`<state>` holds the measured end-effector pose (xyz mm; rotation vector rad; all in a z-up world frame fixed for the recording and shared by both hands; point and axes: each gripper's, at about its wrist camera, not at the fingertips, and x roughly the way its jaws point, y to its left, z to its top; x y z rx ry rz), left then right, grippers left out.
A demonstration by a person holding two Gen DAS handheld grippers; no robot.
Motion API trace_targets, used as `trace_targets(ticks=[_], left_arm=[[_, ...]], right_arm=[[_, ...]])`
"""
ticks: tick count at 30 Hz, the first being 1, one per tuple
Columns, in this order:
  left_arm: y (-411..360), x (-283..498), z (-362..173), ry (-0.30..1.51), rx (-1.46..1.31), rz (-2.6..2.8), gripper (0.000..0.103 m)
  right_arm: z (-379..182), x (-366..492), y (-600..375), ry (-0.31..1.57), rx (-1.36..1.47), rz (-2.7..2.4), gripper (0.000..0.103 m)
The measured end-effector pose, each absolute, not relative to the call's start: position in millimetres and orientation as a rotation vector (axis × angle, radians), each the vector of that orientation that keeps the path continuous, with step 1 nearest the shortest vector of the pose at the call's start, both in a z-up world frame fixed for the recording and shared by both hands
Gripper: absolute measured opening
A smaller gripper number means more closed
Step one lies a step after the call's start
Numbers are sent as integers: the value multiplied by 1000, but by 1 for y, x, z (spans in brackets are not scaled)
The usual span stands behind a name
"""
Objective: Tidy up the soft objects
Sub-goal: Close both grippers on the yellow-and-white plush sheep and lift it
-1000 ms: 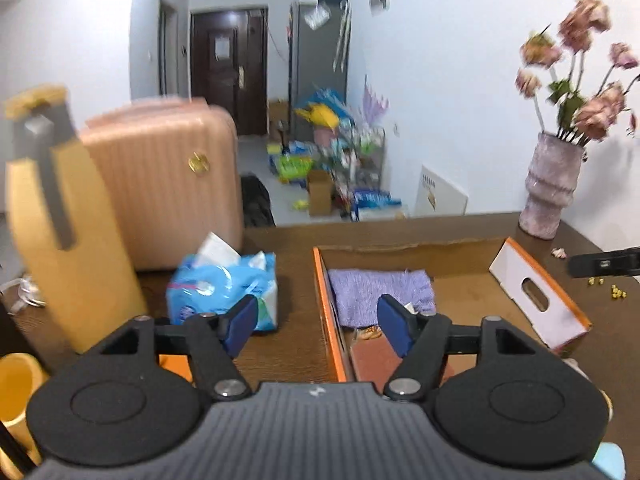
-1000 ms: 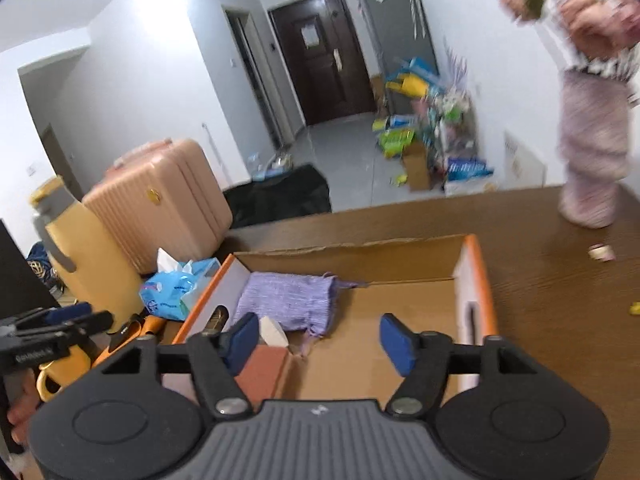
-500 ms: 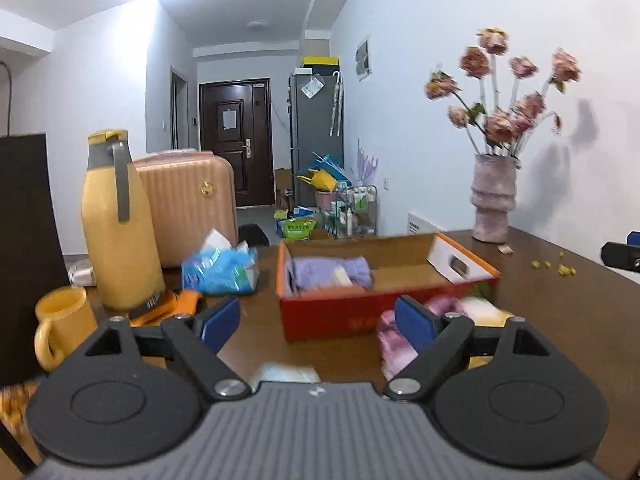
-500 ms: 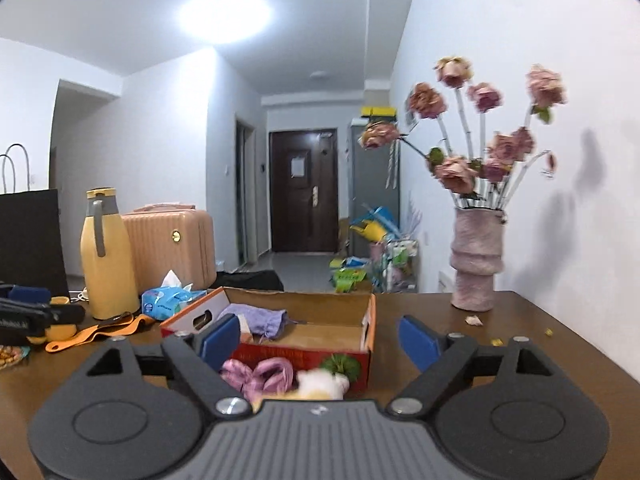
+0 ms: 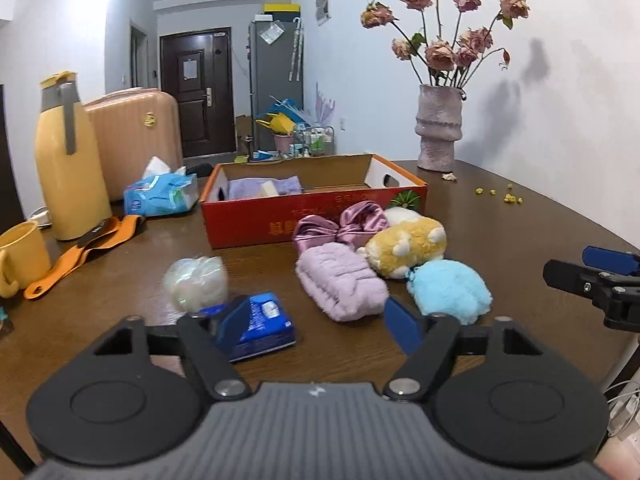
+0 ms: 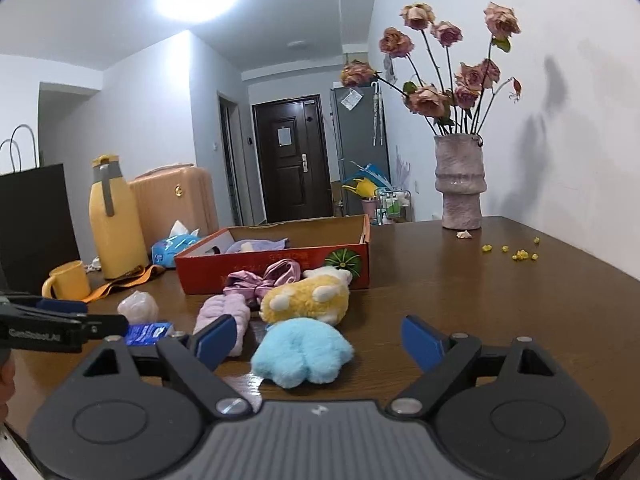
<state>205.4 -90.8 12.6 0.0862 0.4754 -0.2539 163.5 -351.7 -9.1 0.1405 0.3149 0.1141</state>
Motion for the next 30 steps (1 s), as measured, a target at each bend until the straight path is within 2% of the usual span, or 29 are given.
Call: trace_targets(ticks=[8, 11, 16, 19, 21, 26, 30], left_arm=[[-132, 282, 8, 574, -10, -327, 51], [-144, 320, 5, 623, -102, -345, 51], [-160, 377, -10, 749, -215, -363, 51], [-162, 395, -21, 800, -253, -344, 58], [-162, 401, -24, 814, -271, -364, 58], [-152, 411, -27, 852, -366, -410, 53], [-146, 415, -27, 851, -417, -434, 47]], right_arm=[[-13, 207, -380, 378, 198, 122, 76], [-9, 239, -390, 421, 212, 134, 72], [-2, 302, -396, 460, 249, 200, 71], [-8, 345, -396, 499, 314, 243, 65], [-17, 372, -394, 542, 375, 268, 61], [-51, 413, -396, 659, 541, 286, 47], [-64, 420, -401, 671, 614, 298, 51]])
